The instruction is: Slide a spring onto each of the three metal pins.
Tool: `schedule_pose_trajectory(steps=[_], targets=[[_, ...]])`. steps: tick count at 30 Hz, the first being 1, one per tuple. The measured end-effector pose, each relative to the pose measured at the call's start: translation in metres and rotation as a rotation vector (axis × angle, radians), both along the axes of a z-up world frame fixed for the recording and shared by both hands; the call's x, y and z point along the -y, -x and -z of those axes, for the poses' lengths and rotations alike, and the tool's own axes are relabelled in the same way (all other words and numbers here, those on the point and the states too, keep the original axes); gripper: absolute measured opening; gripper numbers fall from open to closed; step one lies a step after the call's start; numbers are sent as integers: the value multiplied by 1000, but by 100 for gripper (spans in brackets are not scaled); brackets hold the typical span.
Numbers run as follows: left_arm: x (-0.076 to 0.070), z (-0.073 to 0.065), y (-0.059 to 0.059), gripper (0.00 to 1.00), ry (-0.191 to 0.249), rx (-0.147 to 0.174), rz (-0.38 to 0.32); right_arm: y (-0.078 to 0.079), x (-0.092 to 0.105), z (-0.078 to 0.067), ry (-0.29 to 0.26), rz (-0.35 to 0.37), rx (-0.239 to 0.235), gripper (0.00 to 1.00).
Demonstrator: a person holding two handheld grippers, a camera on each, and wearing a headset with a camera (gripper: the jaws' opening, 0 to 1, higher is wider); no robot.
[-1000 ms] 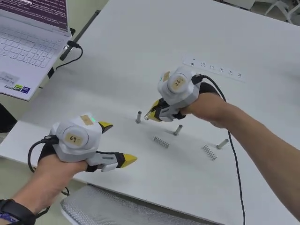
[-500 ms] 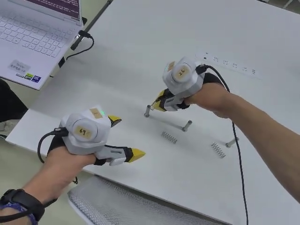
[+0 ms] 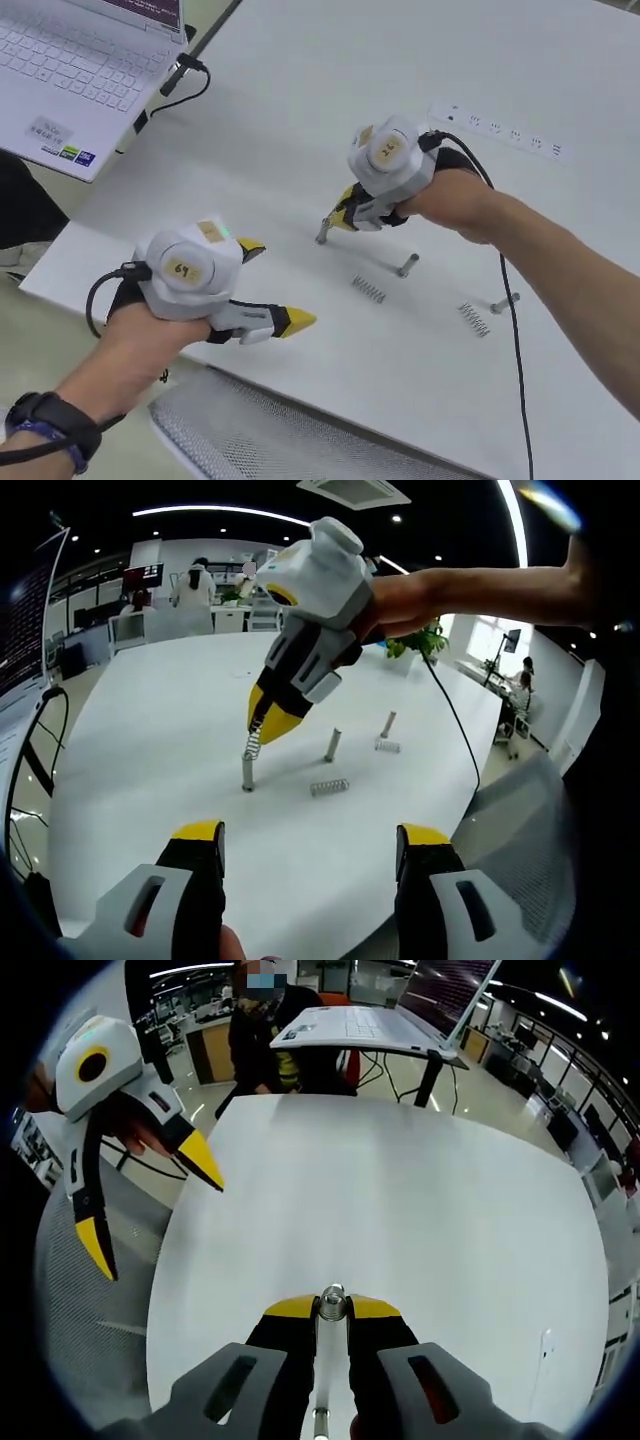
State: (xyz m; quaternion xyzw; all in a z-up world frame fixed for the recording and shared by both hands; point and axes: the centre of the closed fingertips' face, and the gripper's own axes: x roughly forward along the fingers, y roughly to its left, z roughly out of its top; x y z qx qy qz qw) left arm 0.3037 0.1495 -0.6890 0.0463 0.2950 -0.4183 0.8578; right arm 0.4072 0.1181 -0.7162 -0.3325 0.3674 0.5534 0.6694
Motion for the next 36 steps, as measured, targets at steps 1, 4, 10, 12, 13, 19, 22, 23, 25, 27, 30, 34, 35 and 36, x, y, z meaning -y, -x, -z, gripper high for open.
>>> schedule_pose_trajectory(steps=[1,4,10,12,13,19,22,23,25,27,30,34,35,36], targets=[[0,-1,0,66,3,1,-3,0,0,0,0,-1,0,9],[1,-3,-1,65,11,1,-11,-2,-2,0,-5,0,-3,9],[2,-4,-2,65,17,-1,-17,0,-2,1,6,-14,-7,9],[2,-4,-1,65,18,-2,-17,0,-3,2,9,-15,-8,9],[3,-4,-1,65,20,-3,-17,0,-3,2,9,-16,-8,9],[4,-8,-2,65,26,2,-20,1,-6,4,13,-24,-13,9],[4,-10,-3,66,26,6,-19,3,-7,5,18,-31,-15,9],[4,-11,-4,66,25,8,-19,4,-8,6,19,-33,-16,9],[3,-11,-5,66,25,9,-18,4,-9,7,21,-35,-17,9],[3,-12,-5,65,25,10,-18,4,-10,8,21,-36,-18,9],[3,-13,-5,65,24,9,-17,4,-11,10,21,-39,-23,9],[4,-16,-6,66,23,15,-13,4,-11,15,30,-48,-30,9],[5,-17,-6,66,22,16,-13,4,-10,16,34,-50,-30,9],[5,-17,-7,66,24,18,-13,4,-10,18,38,-52,-31,9]])
